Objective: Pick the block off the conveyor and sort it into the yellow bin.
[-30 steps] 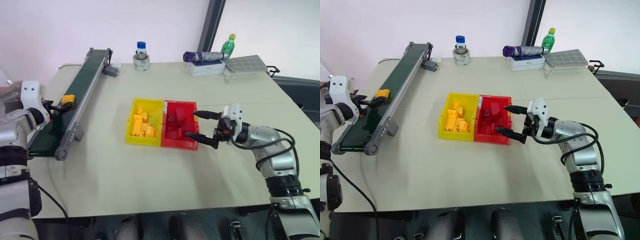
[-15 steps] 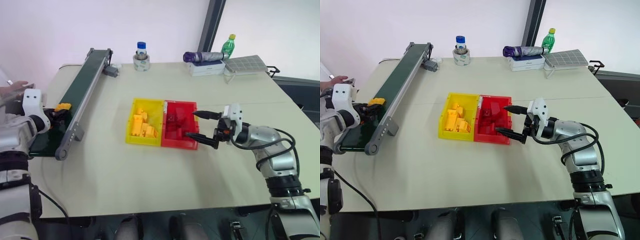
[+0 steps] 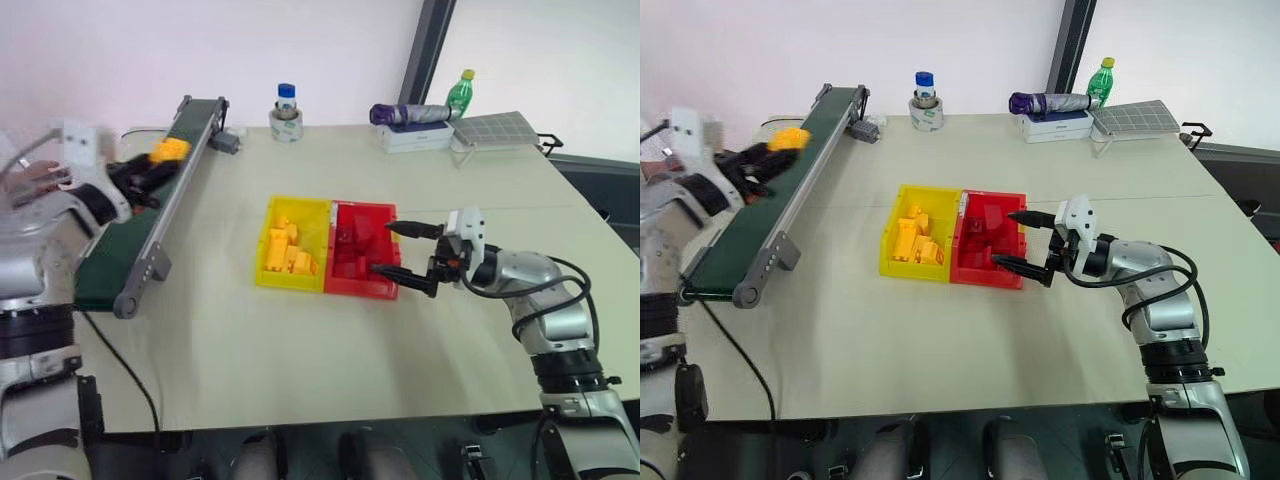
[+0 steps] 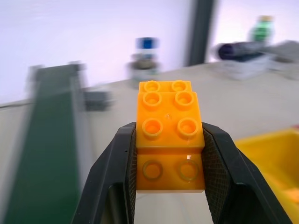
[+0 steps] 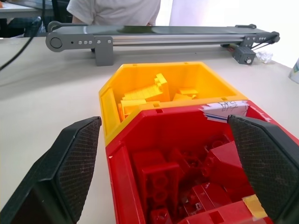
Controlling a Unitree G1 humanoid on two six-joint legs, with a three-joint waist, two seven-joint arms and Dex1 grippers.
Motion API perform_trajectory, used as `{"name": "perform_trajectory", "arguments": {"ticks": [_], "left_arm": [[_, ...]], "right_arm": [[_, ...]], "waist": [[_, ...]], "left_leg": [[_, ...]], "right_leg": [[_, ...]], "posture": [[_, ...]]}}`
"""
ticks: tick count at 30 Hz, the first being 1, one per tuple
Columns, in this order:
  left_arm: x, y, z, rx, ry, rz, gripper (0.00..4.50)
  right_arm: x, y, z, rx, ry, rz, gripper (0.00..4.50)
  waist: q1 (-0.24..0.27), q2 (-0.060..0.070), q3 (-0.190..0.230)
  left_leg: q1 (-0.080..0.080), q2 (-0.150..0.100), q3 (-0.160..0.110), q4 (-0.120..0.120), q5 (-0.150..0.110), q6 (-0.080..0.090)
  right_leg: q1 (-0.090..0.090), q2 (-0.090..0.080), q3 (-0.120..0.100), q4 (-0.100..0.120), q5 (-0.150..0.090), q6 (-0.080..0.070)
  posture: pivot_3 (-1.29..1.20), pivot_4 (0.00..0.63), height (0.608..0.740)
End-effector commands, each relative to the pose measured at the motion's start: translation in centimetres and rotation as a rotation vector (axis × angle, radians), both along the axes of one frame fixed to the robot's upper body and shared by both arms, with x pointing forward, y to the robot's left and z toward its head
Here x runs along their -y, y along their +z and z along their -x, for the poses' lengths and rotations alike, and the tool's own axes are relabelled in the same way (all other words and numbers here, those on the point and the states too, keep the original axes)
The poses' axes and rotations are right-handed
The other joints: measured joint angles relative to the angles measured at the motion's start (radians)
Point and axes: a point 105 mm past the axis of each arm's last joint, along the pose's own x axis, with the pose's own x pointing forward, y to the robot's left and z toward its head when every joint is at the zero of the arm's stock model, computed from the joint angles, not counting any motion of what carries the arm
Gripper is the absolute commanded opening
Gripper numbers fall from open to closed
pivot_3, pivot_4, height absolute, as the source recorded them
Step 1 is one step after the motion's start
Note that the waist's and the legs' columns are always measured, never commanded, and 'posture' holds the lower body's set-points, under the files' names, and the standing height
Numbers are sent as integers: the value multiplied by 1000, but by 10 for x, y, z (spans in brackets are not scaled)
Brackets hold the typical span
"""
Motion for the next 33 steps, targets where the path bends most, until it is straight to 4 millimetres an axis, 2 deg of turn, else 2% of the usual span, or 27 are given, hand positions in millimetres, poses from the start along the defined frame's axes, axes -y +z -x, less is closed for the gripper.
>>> {"name": "perform_trajectory", "arguments": {"ticks": [1,4,9,11,12,15,16,19,23,28,30,33], "left_arm": [[64,-17,15,-26,-213,-60,1303],[81,-43,3,-44,-157,-116,1303],[87,-56,-17,-87,-76,3,1303],[89,-58,-20,-96,-73,16,2354],[92,-58,-18,-94,-88,16,2700],[95,-55,-14,-73,-126,26,4175],[95,-53,-12,-62,-134,26,4414],[88,-41,-1,-7,-186,29,4414],[57,-28,17,24,-192,53,4414],[9,-44,48,-53,-142,-8,4414],[-11,-44,55,-59,-80,5,4414],[-22,-39,64,-49,-64,4,4414]], "right_arm": [[3,15,-1,61,-7,-5,4500],[2,15,0,67,-13,-7,4500],[5,19,1,82,-38,-5,4500],[7,21,1,90,-52,-4,4500],[8,21,1,89,-56,-6,4500],[9,19,2,85,-58,-6,4500],[9,18,2,84,-59,-4,4500],[9,18,2,80,-61,-5,4500],[10,17,1,77,-64,-5,4500],[14,18,0,78,-67,4,4500],[15,19,0,79,-68,6,4500],[16,19,0,78,-68,7,4500]], "waist": [[0,0,0],[0,0,0],[-3,0,0],[-3,0,0],[-2,0,0],[0,0,0],[0,0,0],[-2,0,0],[-8,0,0],[-8,0,0],[-3,0,0],[9,0,0]], "left_leg": [[0,0,0,0,0,0],[0,0,0,1,0,0],[2,0,-1,1,0,0],[2,0,-1,0,0,0],[2,0,-1,0,0,0],[1,0,-1,0,0,0],[1,-1,-1,0,0,0],[1,-1,-1,0,0,0],[2,0,-1,0,0,0],[3,1,-1,-1,0,0],[3,1,0,-1,0,0],[3,0,-1,1,0,0]], "right_leg": [[0,0,0,0,0,0],[0,1,1,0,0,1],[1,3,1,1,0,1],[1,3,1,1,0,1],[1,3,1,1,0,1],[1,2,1,1,0,1],[1,2,1,0,0,1],[1,2,1,0,0,1],[1,3,1,1,0,1],[1,2,2,1,0,1],[1,1,2,0,0,1],[2,0,1,0,-1,-1]], "posture": [[0,150,740],[0,150,740],[0,150,740],[0,150,740],[0,150,740],[0,150,740],[0,150,740],[0,150,740],[0,150,740],[0,150,740],[0,150,740],[0,150,740]]}}
